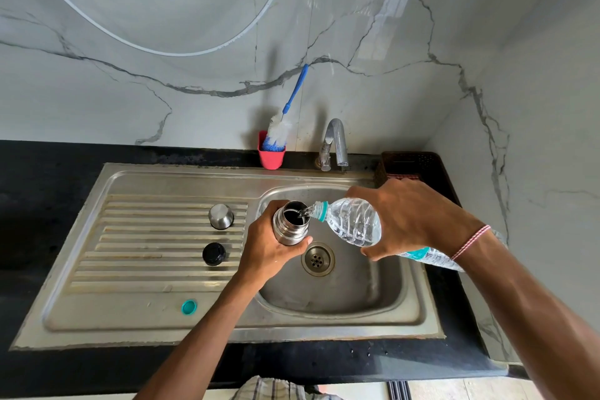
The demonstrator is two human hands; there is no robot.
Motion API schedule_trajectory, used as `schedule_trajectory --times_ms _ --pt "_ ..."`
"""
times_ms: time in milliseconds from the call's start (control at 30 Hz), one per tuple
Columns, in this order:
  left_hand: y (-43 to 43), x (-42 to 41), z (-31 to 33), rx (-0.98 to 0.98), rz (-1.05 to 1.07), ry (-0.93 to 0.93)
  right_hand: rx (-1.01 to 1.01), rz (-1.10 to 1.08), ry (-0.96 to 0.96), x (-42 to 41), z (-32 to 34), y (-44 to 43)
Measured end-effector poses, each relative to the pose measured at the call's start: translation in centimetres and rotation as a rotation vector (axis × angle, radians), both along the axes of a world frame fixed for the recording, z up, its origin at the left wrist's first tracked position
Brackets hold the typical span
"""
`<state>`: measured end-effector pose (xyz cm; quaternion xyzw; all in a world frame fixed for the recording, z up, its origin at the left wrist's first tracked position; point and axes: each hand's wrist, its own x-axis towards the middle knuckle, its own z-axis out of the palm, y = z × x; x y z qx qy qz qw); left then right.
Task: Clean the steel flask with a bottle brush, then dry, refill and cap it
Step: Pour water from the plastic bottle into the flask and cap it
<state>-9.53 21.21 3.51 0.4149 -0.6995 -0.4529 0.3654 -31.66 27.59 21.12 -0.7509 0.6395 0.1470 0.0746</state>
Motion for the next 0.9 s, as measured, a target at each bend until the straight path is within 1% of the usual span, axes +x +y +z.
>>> schedule_trajectory --times_ms 900 --pt "0.13 -0.14 -0.21 0.009 0.005 0.014 0.002 0.019 0.01 -0.2 0.13 -0.33"
